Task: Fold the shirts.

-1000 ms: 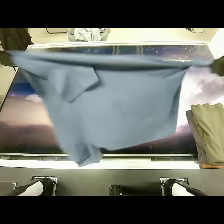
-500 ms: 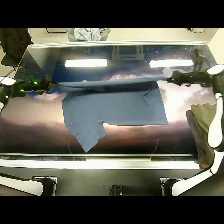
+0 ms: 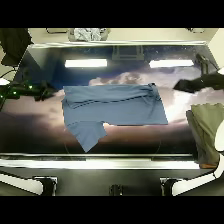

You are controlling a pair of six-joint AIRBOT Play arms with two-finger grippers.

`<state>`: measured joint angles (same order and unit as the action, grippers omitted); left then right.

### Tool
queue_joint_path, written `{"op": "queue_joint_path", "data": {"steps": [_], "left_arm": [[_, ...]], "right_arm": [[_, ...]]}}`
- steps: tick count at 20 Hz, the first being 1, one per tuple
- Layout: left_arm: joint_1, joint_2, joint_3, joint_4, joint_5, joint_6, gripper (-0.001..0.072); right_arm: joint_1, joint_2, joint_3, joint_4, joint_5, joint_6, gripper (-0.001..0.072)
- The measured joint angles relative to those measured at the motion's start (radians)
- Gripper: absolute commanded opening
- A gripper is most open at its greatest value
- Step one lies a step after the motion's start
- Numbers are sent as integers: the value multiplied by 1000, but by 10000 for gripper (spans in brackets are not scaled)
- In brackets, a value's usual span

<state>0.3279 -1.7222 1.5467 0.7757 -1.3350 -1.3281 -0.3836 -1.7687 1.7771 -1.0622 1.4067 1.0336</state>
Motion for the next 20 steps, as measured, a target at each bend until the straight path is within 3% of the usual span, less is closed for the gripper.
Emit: {"op": "queue_joint_path", "data": {"steps": [2,5,10,16,18,20], "left_arm": [[5,35,-61,115,-78,-11,436],[9,100,-227,198,-83,-9,436],[-14,144,-454,169,0,40,436],[-66,148,-525,130,112,41,425],[-86,147,-531,127,150,35,195],[-105,146,-534,136,182,29,34]], "right_arm": [[-19,46,-65,-98,127,-18,597],[-35,133,-226,-160,146,-22,596],[-43,199,-389,-141,122,-26,595],[-43,214,-427,-134,119,-44,616],[-37,215,-432,-146,105,-51,617],[-28,215,-445,-156,73,-55,617]]}}
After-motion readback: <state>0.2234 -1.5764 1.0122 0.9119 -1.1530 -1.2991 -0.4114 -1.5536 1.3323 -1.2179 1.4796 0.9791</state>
